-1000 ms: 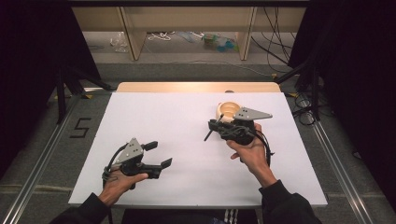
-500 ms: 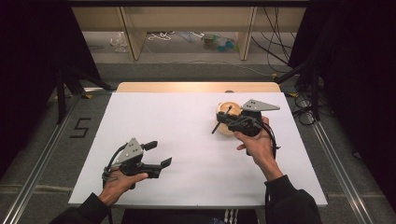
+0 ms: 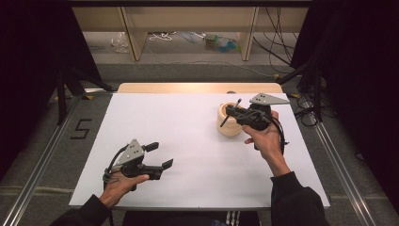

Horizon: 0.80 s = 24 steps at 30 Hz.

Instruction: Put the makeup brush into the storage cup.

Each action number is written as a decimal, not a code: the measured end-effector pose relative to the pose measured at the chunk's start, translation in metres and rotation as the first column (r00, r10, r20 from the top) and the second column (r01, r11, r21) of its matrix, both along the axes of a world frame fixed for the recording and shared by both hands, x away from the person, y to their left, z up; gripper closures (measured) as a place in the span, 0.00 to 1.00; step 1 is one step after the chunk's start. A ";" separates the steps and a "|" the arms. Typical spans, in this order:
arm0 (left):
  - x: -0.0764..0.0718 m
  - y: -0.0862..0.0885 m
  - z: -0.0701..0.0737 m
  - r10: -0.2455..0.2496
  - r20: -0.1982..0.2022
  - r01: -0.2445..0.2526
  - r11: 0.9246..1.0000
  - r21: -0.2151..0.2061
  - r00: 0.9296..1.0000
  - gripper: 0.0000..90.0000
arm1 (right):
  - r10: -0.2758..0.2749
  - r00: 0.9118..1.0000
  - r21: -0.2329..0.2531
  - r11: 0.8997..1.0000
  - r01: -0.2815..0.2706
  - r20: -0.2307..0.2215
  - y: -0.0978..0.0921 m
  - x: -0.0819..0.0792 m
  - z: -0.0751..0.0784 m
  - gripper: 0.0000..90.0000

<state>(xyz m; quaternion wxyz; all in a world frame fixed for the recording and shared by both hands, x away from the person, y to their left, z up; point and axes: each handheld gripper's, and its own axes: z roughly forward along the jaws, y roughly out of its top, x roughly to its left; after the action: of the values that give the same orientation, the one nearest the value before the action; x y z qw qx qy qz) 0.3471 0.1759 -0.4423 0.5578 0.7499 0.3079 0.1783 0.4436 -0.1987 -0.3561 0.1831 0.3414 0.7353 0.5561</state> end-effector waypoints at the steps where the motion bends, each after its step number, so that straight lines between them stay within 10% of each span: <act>1: 0.000 0.000 0.000 0.000 0.000 0.000 1.000 -0.002 1.000 0.19 | 0.000 1.000 0.000 1.000 0.000 0.000 0.000 0.000 0.000 0.93; 24: 0.000 -0.001 -0.001 -0.004 -0.001 0.004 1.000 -0.009 1.000 0.19 | -0.042 0.999 0.009 0.999 0.042 0.008 -0.014 0.012 0.012 0.93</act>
<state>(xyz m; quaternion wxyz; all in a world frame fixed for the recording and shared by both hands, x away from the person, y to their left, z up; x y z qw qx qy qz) 0.3476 0.1753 -0.4431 0.5614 0.7480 0.3075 0.1753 0.4552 -0.2129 -0.3443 0.1964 0.3553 0.7247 0.5567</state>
